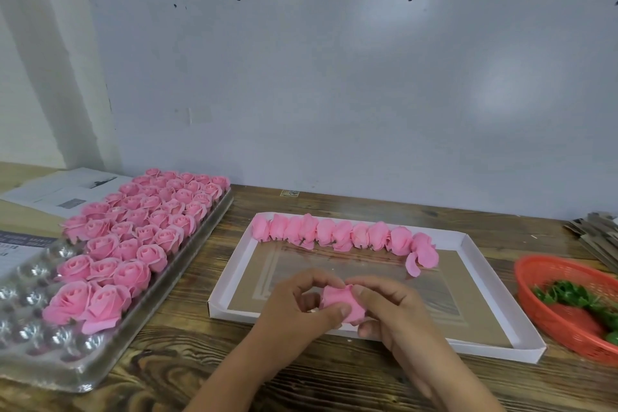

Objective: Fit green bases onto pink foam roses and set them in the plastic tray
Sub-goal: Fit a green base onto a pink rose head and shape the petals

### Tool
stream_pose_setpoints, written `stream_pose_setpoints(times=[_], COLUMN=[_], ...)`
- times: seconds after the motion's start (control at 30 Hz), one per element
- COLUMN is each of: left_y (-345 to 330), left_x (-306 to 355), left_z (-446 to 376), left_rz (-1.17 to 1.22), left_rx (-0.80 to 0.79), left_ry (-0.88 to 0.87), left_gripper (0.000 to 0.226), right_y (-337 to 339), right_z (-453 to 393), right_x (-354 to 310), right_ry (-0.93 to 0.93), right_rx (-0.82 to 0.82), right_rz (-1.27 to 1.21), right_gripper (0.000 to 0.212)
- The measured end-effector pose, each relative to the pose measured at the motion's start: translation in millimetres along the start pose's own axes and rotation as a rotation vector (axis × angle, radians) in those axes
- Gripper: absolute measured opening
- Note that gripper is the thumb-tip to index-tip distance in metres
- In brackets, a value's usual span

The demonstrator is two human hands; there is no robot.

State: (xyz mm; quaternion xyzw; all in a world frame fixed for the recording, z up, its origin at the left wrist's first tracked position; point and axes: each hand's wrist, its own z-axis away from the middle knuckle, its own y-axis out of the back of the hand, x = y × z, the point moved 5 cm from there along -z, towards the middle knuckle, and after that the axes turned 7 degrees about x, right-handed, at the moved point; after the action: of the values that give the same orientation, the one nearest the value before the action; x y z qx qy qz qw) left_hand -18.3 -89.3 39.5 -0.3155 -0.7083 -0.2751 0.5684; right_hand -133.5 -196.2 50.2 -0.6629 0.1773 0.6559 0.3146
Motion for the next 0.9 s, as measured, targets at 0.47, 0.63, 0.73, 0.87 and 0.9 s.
stream_pose_setpoints(times=[0.47,0.63,0.73,0.87,0.9], left_y=[2.2,0.7,0.7,1.3,1.9], left_x=[1.3,5.3,5.6,4.5,3.6], left_z=[-1.4,-1.3,-1.0,-1.2,-1.5], left_rz=[-0.022,-0.049,-0.046,-0.016,-0.007], left_rx=[0.019,0.031,0.033,0.059,0.071], left_ry=[-0.042,-0.085,-0.102,-0.074,-0.056], left_gripper=[0.031,0.025,0.021,0.024,0.023], right_y=[-0.6,3.6,3.1,2.7,3.7], right_z=[-1.7,-3.8,-3.2,-0.9,-0.7], right_x=[3.2,6.6,6.1,2.7,1.2], right_ry=[-0.041,-0.075,-0.086,-0.055,-0.031], right_rx=[-0.090,-0.056,-0.045,-0.007,0.008], right_rz=[-0.162,-0.147,-0.145,-0.044,0.022], right_gripper=[0.033,0.034,0.027,0.015,0.015])
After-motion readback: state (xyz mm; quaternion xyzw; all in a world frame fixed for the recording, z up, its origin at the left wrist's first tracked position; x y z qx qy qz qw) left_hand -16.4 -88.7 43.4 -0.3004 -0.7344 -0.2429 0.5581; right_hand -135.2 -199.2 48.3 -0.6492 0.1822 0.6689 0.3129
